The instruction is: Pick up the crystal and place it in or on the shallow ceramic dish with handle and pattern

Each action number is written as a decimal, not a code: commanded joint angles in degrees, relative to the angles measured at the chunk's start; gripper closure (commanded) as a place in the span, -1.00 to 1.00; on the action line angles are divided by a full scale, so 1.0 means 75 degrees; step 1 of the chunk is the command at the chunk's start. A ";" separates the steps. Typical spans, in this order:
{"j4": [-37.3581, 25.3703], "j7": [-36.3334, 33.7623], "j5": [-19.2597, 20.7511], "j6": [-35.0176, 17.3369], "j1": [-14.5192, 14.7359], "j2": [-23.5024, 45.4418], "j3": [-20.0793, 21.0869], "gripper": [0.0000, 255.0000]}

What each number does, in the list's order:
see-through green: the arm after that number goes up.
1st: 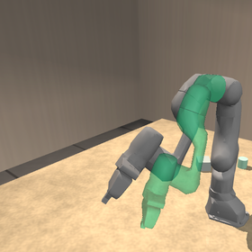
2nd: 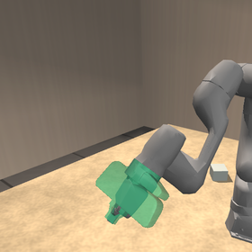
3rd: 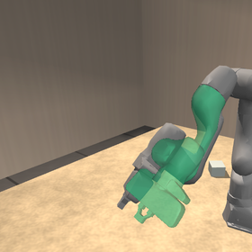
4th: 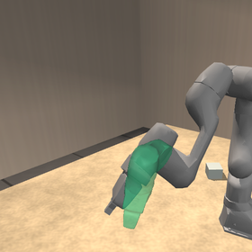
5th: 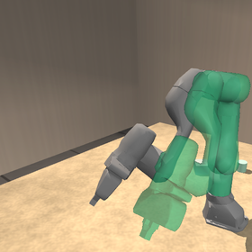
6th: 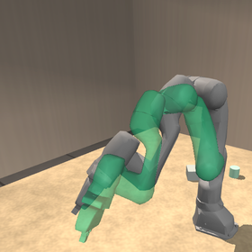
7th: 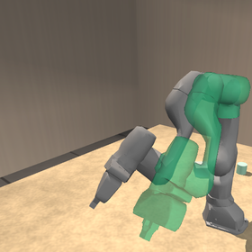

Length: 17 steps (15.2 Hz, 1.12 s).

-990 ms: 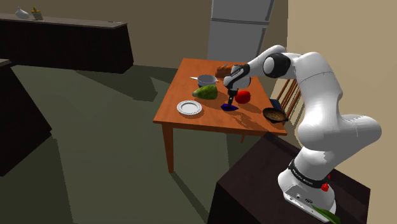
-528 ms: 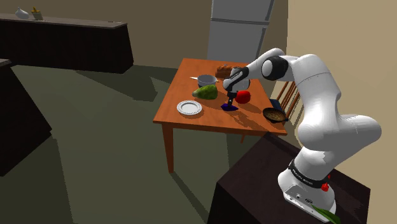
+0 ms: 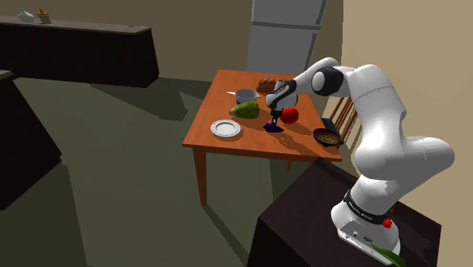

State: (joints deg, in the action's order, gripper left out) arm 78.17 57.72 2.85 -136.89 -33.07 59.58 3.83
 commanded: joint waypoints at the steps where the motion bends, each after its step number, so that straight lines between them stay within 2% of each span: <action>1: -0.0001 0.0000 0.0000 0.0000 0.0000 -0.0001 0.0000 1.00; 5: -0.0002 0.0000 0.0000 0.0000 0.0000 0.0000 0.0000 1.00; 17: 0.0503 -0.0004 -0.0032 0.0518 -0.0039 -0.1023 0.0043 1.00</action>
State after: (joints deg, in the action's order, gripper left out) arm 81.50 57.74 2.63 -133.35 -33.37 52.68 4.12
